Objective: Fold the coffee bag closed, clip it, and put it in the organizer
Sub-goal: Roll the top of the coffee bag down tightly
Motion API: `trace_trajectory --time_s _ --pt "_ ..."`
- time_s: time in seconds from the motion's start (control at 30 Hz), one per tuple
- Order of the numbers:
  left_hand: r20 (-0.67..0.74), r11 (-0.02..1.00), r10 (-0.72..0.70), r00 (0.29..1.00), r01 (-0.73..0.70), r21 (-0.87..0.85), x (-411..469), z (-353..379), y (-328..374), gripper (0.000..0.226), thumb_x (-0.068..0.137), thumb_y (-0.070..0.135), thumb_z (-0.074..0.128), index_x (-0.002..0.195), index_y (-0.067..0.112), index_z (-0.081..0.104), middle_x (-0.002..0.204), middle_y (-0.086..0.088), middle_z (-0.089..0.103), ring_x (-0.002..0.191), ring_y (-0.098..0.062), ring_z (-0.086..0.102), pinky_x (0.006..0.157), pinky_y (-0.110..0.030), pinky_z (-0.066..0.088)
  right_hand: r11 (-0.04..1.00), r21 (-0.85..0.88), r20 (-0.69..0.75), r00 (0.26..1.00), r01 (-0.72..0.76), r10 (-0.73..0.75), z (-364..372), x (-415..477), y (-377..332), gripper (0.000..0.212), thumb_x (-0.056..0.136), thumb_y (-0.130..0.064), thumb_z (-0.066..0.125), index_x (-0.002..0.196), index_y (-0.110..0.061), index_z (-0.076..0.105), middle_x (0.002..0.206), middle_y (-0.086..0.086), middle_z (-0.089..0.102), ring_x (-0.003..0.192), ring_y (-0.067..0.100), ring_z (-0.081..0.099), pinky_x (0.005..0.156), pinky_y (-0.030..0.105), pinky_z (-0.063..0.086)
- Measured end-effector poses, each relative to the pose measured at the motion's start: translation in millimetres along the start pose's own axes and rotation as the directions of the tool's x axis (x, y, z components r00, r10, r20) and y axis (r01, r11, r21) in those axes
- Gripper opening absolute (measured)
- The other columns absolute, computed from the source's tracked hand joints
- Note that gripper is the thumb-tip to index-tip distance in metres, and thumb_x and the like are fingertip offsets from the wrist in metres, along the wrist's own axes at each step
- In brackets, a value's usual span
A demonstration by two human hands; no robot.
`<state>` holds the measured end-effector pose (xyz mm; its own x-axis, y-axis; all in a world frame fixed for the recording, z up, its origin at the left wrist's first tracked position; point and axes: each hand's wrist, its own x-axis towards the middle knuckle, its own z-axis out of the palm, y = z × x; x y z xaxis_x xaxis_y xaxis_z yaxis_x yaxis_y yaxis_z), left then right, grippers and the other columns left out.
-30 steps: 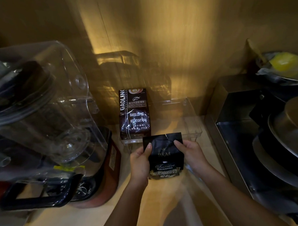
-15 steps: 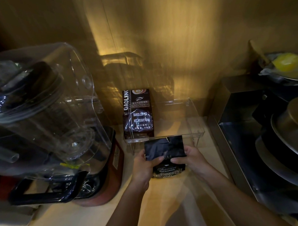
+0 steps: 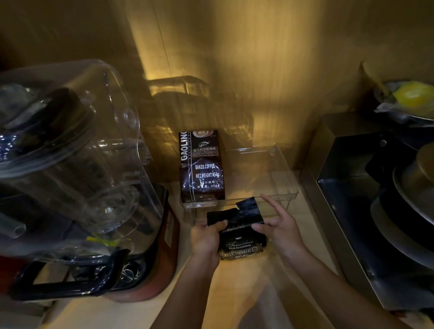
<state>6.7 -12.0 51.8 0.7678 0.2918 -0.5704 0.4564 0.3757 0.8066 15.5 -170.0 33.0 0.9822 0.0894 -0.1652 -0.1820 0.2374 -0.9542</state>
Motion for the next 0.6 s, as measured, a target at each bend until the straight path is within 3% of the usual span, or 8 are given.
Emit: trace_trajectory --time_s 0.13,0.2,0.3,0.43,0.5,0.53,0.6 --pt "-0.017 0.998 -0.053 0.998 0.053 -0.045 4.6 -0.8 2.4 0.034 0.074 -0.008 0.064 0.107 -0.006 0.055 0.099 -0.028 0.065 0.076 -0.038 0.065 0.057 -0.038 0.053 0.992 -0.127 -0.042 0.999 0.018 -0.024 -3.6 2.2 1.4 0.024 0.069 0.011 0.066 0.082 -0.009 0.071 0.061 -0.004 0.072 0.066 0.016 0.067 0.054 0.016 0.053" --pt "-0.018 0.997 -0.064 0.998 0.064 -0.039 6.3 -0.5 1.3 0.035 0.073 -0.007 0.066 0.107 -0.003 0.056 0.100 -0.027 0.066 0.079 -0.038 0.065 0.059 -0.039 0.054 0.986 -0.164 -0.054 0.998 0.015 -0.024 -4.1 2.5 2.7 0.026 0.069 0.009 0.067 0.071 -0.016 0.072 0.065 -0.006 0.072 0.065 0.011 0.066 0.054 0.013 0.052" --pt "-0.013 0.998 -0.061 0.998 0.061 -0.013 5.6 0.9 2.6 0.033 0.074 -0.005 0.067 0.105 -0.002 0.058 0.099 -0.025 0.066 0.079 -0.035 0.065 0.057 -0.036 0.053 0.980 -0.198 -0.045 0.999 0.014 -0.023 -7.0 4.5 3.5 0.023 0.069 0.007 0.068 0.074 -0.015 0.073 0.062 -0.010 0.073 0.064 0.003 0.067 0.053 0.011 0.050" --pt "-0.018 0.999 -0.036 0.999 0.036 0.009 4.5 2.0 3.5 0.030 0.076 -0.003 0.067 0.105 0.000 0.059 0.095 -0.021 0.068 0.076 -0.029 0.066 0.052 -0.030 0.050 0.956 -0.290 -0.067 0.996 0.034 -0.056 -7.3 8.0 4.6 0.032 0.070 0.003 0.069 0.063 -0.028 0.073 0.062 -0.011 0.073 0.070 0.010 0.068 0.056 0.011 0.050" --pt "-0.024 0.999 -0.030 0.999 0.031 0.032 5.7 1.4 3.3 0.034 0.077 -0.001 0.067 0.109 0.000 0.055 0.101 -0.022 0.066 0.080 -0.030 0.065 0.051 -0.029 0.050 0.909 -0.403 -0.074 0.986 0.106 -0.147 -7.5 8.0 6.0 0.028 0.070 -0.001 0.071 0.066 -0.029 0.072 0.069 -0.005 0.073 0.081 0.021 0.065 0.071 0.022 0.053" --pt "-0.036 0.998 -0.016 0.999 0.018 0.057 6.9 0.7 3.1 0.037 0.077 0.001 0.067 0.112 0.000 0.052 0.105 -0.021 0.064 0.083 -0.030 0.064 0.052 -0.030 0.050 0.878 -0.458 -0.064 0.980 0.138 -0.188 -7.3 7.0 6.0 0.022 0.070 -0.004 0.072 0.070 -0.026 0.073 0.075 0.001 0.073 0.088 0.027 0.062 0.081 0.033 0.051" --pt "-0.085 0.977 0.079 0.993 -0.060 0.204 8.1 -0.9 0.5 0.040 0.078 0.007 0.069 0.112 0.006 0.047 0.110 -0.016 0.058 0.091 -0.029 0.060 0.066 -0.038 0.053 0.843 -0.517 -0.062 0.976 0.148 -0.210 -5.6 4.7 5.2 0.015 0.070 -0.005 0.072 0.075 -0.020 0.073 0.082 0.011 0.071 0.095 0.035 0.057 0.089 0.051 0.045"
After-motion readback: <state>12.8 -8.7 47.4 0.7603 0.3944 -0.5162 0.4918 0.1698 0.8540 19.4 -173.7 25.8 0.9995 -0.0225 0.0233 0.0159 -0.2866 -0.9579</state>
